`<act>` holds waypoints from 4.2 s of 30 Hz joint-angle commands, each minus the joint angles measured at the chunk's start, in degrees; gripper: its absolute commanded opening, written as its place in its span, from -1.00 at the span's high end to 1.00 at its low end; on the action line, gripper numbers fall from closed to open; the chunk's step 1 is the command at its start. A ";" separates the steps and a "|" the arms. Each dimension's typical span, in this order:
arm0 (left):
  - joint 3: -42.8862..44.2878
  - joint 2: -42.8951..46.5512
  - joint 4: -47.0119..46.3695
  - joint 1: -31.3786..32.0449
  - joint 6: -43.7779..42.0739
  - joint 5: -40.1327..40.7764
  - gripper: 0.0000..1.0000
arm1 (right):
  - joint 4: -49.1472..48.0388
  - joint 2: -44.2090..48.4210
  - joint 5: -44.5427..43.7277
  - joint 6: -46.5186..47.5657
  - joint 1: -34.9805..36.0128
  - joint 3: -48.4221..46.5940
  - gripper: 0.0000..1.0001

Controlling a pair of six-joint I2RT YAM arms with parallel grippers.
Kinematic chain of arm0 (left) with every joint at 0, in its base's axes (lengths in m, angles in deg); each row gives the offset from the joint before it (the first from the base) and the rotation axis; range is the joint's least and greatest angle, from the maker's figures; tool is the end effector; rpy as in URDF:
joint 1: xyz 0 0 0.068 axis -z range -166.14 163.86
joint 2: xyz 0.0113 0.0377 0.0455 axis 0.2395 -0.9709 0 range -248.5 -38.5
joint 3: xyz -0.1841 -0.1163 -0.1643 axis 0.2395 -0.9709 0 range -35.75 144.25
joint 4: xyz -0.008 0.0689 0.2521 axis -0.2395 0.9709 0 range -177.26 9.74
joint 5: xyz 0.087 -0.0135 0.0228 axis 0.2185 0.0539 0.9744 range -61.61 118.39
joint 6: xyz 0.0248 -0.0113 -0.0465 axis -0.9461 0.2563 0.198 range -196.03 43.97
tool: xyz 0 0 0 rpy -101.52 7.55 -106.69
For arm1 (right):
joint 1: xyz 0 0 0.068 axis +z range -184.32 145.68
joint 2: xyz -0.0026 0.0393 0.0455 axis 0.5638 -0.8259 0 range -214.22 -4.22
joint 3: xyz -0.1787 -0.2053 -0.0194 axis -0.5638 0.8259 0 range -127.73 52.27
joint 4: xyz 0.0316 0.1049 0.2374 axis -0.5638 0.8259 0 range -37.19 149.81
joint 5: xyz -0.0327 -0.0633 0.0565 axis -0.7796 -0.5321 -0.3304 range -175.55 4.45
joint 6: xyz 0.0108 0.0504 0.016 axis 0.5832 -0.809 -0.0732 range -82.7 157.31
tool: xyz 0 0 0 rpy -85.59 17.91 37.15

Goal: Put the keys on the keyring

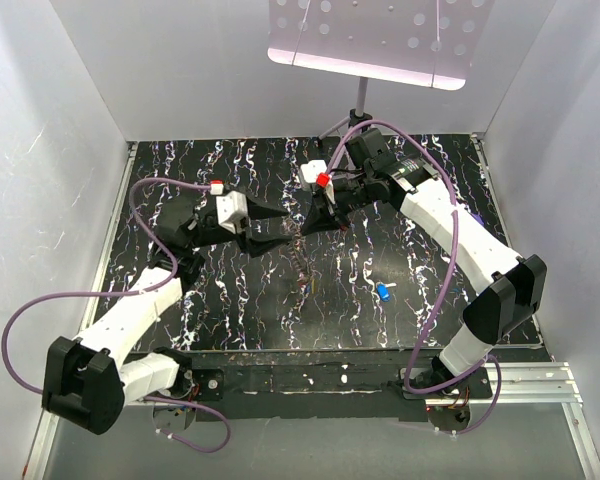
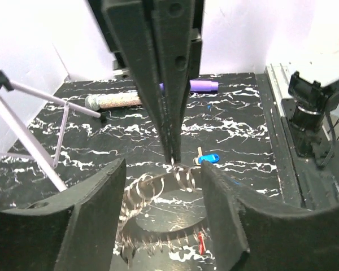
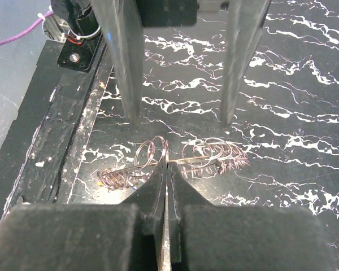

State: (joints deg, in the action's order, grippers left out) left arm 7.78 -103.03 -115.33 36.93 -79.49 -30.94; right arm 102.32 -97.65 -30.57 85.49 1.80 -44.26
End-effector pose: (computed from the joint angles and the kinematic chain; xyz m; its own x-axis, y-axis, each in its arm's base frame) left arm 0.2163 -0.1255 0.3314 0.1726 -0.0401 -0.9842 0.9766 0.1375 0.1656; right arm 0.2593 0.2255 0.3818 0.2019 -0.3821 -0.9018 -0.9657 -0.2312 -0.1182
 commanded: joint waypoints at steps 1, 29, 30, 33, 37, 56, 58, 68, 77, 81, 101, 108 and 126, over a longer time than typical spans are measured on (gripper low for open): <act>-2.57 4.06 -5.68 -4.60 9.35 -2.80 -0.14 | 1.80 2.46 1.71 2.43 -0.17 0.20 0.97; -1.96 -0.77 3.82 0.04 -5.41 0.36 0.34 | 2.25 1.76 4.87 3.23 0.01 -0.94 0.97; -2.04 -0.94 3.73 0.13 -5.41 0.44 0.34 | 2.25 1.84 4.87 3.15 0.09 -0.94 0.97; -2.04 -0.95 3.99 0.22 -5.68 0.36 0.34 | 2.34 1.93 4.96 3.14 0.01 -0.76 0.97; -1.87 -1.03 3.73 0.40 -5.33 -0.08 0.35 | 2.25 1.85 5.05 2.97 0.09 -0.68 0.97; -1.87 -2.09 -3.57 0.92 1.97 -3.16 0.38 | -0.21 2.02 4.52 -0.46 0.01 -0.32 0.97; -1.78 -2.09 -3.74 1.01 1.97 -2.98 0.40 | -0.47 1.93 4.70 -0.90 0.09 -0.32 0.97; -1.25 -3.05 -3.83 1.80 2.85 -1.93 0.68 | -1.97 2.11 4.26 -2.39 0.53 0.29 0.97; -0.20 -2.97 -1.20 1.89 2.50 -0.61 1.00 | -1.71 2.37 4.17 -2.48 0.62 0.55 0.97; 0.42 -2.62 1.79 1.89 1.27 0.79 1.00 | -1.00 2.55 4.69 -2.22 0.62 0.55 0.97; -3.54 6.87 3.64 1.89 -16.22 -7.28 1.00 | 9.37 7.64 7.34 -2.04 -7.99 1.78 -0.25; -4.32 7.32 -11.09 1.89 -1.31 -11.51 1.00 | 8.23 11.60 5.32 -2.39 -8.08 6.17 -0.26; -3.20 4.50 -22.87 1.89 26.79 -6.15 1.00 | -8.01 23.55 -10.55 -23.97 -8.34 21.37 -0.73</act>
State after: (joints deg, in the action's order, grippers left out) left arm 1.07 -101.33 -151.64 38.63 -47.80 -40.01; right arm 104.62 -76.60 -30.11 75.54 -6.13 -27.78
